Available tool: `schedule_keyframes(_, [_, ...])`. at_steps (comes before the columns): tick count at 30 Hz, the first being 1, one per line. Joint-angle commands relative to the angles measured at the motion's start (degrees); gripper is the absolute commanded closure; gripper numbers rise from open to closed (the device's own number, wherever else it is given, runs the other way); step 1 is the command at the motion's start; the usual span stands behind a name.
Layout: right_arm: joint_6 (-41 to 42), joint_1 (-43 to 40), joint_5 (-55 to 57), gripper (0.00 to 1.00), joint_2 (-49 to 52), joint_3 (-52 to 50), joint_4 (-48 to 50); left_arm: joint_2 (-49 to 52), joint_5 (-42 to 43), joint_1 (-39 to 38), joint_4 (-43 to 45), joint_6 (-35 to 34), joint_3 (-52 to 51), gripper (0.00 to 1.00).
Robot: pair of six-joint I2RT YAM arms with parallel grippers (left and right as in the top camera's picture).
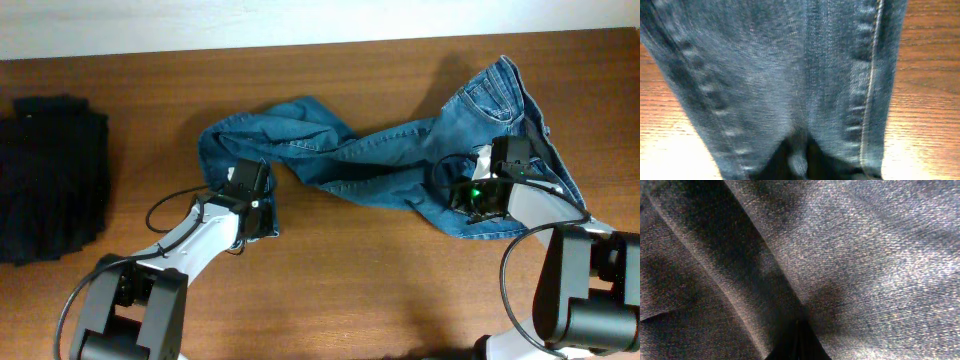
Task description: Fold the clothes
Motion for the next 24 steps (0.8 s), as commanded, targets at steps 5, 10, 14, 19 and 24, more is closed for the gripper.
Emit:
schedule_keyframes(5, [0.7,1.8,-2.5,0.95,7.5,-8.2,-4.1,2.4,0.5,0.5,-4.2,7.9,1.8,1.0])
schedule_keyframes(10, [0.7,1.8,-2.5,0.96,7.5,-8.2,-4.1,1.8,0.2,0.5,-10.9,10.4,9.4,0.99])
schedule_keyframes(14, [0.7,1.8,-2.5,0.96,7.5,-8.2,-4.1,1.7,-3.0,0.5,-17.0,10.5,17.6,0.99])
schedule_keyframes(19, [0.7,1.8,-2.5,0.95,7.5,-8.2,-4.1,1.7,-11.0,0.5,-22.0,11.4,27.7,1.0])
schedule_keyframes(24, [0.7,1.8,-2.8,0.95,7.5,-8.2,-4.1,1.7,-13.7,0.5,-20.4,21.2,34.3,0.99])
